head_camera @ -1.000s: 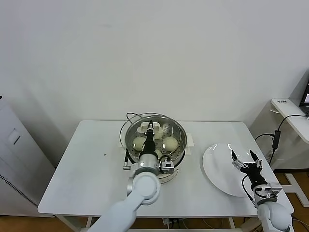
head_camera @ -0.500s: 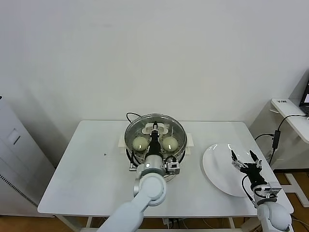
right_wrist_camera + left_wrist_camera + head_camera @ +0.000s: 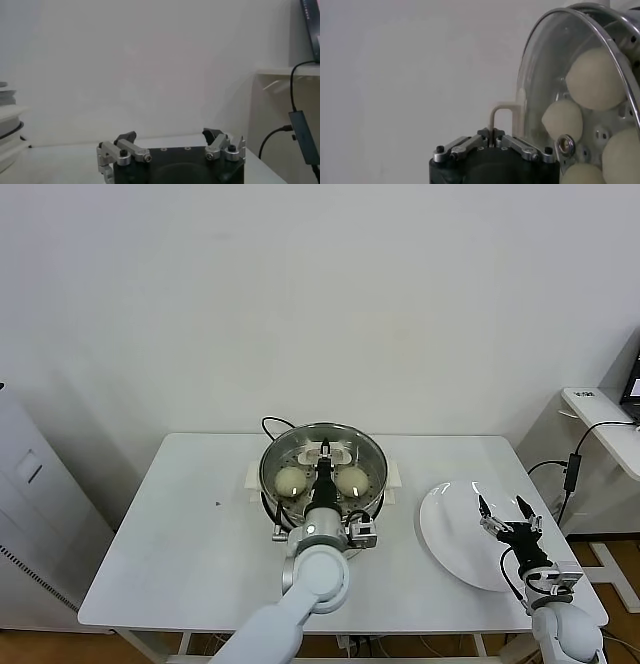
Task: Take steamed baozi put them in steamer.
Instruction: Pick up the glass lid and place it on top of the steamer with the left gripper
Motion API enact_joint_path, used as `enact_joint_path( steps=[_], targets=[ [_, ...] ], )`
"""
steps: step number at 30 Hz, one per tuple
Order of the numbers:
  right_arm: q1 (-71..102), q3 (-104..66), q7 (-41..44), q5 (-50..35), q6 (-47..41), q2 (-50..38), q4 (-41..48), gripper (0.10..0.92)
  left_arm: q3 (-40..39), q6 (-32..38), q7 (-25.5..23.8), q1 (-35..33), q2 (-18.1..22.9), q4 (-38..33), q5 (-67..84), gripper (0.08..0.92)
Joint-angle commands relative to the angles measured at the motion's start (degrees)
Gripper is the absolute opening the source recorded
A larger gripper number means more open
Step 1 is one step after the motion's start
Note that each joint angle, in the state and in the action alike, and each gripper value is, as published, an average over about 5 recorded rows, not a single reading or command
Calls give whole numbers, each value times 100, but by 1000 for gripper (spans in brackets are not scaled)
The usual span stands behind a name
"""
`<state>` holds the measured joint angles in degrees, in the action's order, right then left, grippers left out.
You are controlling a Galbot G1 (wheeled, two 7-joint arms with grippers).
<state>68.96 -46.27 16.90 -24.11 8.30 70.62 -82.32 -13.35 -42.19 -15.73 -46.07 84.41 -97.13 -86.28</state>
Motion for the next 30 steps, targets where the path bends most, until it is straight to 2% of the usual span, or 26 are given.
enact_joint_path(
  steps=[1,24,27,30],
  targets=[
    [9,-11,2,-1,9,1,-13,823,-3,-178,33,-30,16,43,4,109],
    [70,-121,36,-47,26,20,-60,823,30,-88,200,-90,12,156,119,109],
    [73,-130,40,-50,27,17,-64,823,33,-70,205,-124,-26,122,120,137],
    [72,-128,44,-50,27,17,-67,823,44,-58,219,-173,-85,25,154,209]
  ],
)
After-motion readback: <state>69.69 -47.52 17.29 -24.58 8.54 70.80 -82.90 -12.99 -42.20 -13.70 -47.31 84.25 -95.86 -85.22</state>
